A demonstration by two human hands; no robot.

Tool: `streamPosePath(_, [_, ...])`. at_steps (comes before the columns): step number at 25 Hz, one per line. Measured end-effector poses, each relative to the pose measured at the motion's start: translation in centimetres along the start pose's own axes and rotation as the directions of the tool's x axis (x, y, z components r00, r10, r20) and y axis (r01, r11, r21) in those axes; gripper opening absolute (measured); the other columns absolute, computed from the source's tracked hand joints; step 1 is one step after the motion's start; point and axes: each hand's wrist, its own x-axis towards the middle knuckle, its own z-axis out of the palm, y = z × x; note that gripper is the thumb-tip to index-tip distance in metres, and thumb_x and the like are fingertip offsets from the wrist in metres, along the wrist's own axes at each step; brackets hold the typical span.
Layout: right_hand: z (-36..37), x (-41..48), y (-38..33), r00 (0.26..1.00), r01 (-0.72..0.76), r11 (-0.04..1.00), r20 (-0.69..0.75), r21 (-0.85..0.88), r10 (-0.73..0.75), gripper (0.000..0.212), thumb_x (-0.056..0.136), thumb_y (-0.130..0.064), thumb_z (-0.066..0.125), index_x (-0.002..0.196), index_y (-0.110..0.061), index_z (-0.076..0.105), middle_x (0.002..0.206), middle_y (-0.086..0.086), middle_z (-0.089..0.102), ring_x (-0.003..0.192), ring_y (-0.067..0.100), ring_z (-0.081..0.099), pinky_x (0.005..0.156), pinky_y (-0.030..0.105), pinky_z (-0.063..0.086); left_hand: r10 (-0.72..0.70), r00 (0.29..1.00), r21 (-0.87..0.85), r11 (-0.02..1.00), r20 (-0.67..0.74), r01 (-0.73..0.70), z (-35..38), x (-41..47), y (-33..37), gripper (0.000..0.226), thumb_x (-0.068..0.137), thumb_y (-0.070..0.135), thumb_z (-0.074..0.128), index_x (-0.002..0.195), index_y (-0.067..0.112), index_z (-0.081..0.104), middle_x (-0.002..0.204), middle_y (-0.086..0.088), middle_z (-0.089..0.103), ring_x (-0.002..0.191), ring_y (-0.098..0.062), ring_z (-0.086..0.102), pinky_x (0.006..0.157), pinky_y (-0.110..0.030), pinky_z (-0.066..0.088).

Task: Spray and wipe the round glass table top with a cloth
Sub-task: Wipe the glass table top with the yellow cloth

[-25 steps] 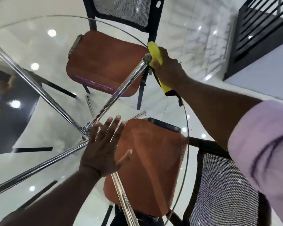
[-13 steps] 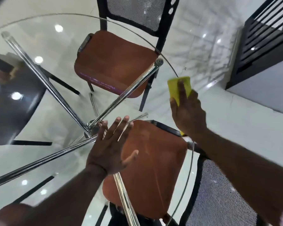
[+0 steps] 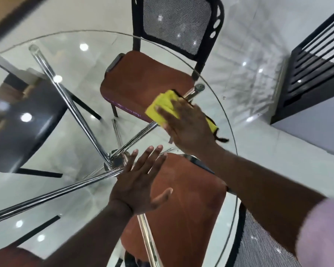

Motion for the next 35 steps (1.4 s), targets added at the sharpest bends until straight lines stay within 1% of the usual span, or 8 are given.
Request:
streamPosePath(3, [-1.4, -4.0, 2.0, 0.970, -0.227, 0.972, 0.072, -0.057, 0.231, 0.057, 0.114, -0.056, 0.026, 0.170, -0.044, 0.025, 0.174, 0.013, 0.034, 0.157, 0.038, 0.038, 0.125, 0.062, 0.029, -0.031, 0.987, -0.166, 0.986, -0.161, 0.004, -0.7, 0.6, -2.0, 0.084, 0.093, 0.065, 0.058, 0.159, 0.015, 0.041, 0.171, -0.005, 0.030, 0.158, -0.023, 0.030, 0.124, -0.055, 0.029])
streamPosePath(5, [-0.3, -0.6, 4.6, 0.956, -0.289, 0.953, 0.032, -0.093, 0.293, 0.058, 0.114, -0.055, 0.026, 0.170, -0.040, 0.026, 0.171, 0.020, 0.036, 0.153, 0.043, 0.042, 0.122, 0.061, 0.034, -0.132, 0.964, -0.072, 0.990, -0.231, 0.118, -1.5, 1.1, -6.9, 0.080, 0.095, 0.067, 0.052, 0.156, 0.015, 0.048, 0.169, -0.006, 0.034, 0.155, -0.027, 0.037, 0.125, -0.057, 0.027])
streamPosePath(10, [4.2, 16.1, 4.5, 0.908, -0.418, 0.908, -0.049, -0.041, 0.416, 0.062, 0.106, -0.054, 0.034, 0.163, -0.034, 0.047, 0.158, 0.023, 0.055, 0.141, 0.043, 0.057, 0.113, 0.056, 0.047, -0.324, 0.938, 0.067, 0.940, -0.124, 0.334, -2.2, 0.9, -14.3, 0.090, 0.088, 0.072, 0.052, 0.162, 0.024, 0.034, 0.174, -0.001, 0.023, 0.157, -0.031, 0.029, 0.128, -0.057, 0.014])
streamPosePath(17, [1.5, 9.0, -5.2, 0.979, 0.198, 0.977, 0.041, 0.086, -0.202, 0.053, 0.113, -0.053, 0.041, 0.165, -0.041, 0.042, 0.172, 0.010, 0.041, 0.157, 0.033, 0.043, 0.128, 0.053, 0.033, -0.340, 0.935, 0.032, 0.938, -0.096, 0.345, -3.2, 0.9, -14.1, 0.089, 0.088, 0.072, 0.050, 0.162, 0.025, 0.036, 0.172, -0.002, 0.027, 0.155, -0.032, 0.033, 0.127, -0.057, 0.018])
streamPosePath(20, [1.2, 10.6, 1.6, 0.999, -0.006, 0.996, -0.031, 0.090, 0.009, 0.055, 0.109, -0.042, 0.055, 0.161, -0.028, 0.051, 0.164, 0.020, 0.051, 0.149, 0.041, 0.053, 0.118, 0.055, 0.047, -0.325, 0.938, 0.040, 0.942, -0.116, 0.332, -2.5, 1.1, -14.1, 0.089, 0.088, 0.072, 0.052, 0.162, 0.024, 0.036, 0.172, -0.002, 0.028, 0.155, -0.032, 0.033, 0.126, -0.059, 0.020])
streamPosePath(23, [2.7, 18.6, 3.5, 0.946, -0.322, 0.946, 0.018, -0.016, 0.323, 0.061, 0.111, -0.053, 0.038, 0.167, -0.029, 0.040, 0.164, 0.024, 0.048, 0.146, 0.045, 0.052, 0.117, 0.058, 0.044, -0.315, 0.939, 0.035, 0.946, -0.137, 0.322, -2.4, 1.1, -14.5, 0.089, 0.089, 0.072, 0.051, 0.162, 0.024, 0.036, 0.173, -0.002, 0.026, 0.157, -0.030, 0.029, 0.126, -0.060, 0.020])
streamPosePath(30, [-0.1, 4.5, -7.0, 0.977, 0.201, 0.975, 0.051, 0.094, -0.207, 0.060, 0.113, -0.051, 0.041, 0.170, -0.038, 0.028, 0.176, 0.012, 0.031, 0.162, 0.034, 0.034, 0.128, 0.055, 0.033, -0.377, 0.918, -0.013, 0.926, -0.126, 0.378, -2.5, 0.8, -14.4, 0.097, 0.086, 0.070, 0.055, 0.160, 0.010, 0.035, 0.171, -0.006, 0.030, 0.157, -0.027, 0.030, 0.127, -0.058, 0.019])
streamPosePath(35, [1.9, 8.6, -2.1, 0.998, -0.046, 0.997, -0.040, -0.066, 0.043, 0.062, 0.116, -0.053, 0.033, 0.173, -0.031, 0.021, 0.169, 0.025, 0.039, 0.151, 0.045, 0.045, 0.121, 0.056, 0.041, -0.347, 0.916, -0.011, 0.936, -0.202, 0.353, -1.9, 0.6, -14.5, 0.091, 0.089, 0.070, 0.051, 0.157, 0.011, 0.039, 0.169, -0.009, 0.031, 0.156, -0.029, 0.030, 0.127, -0.057, 0.017])
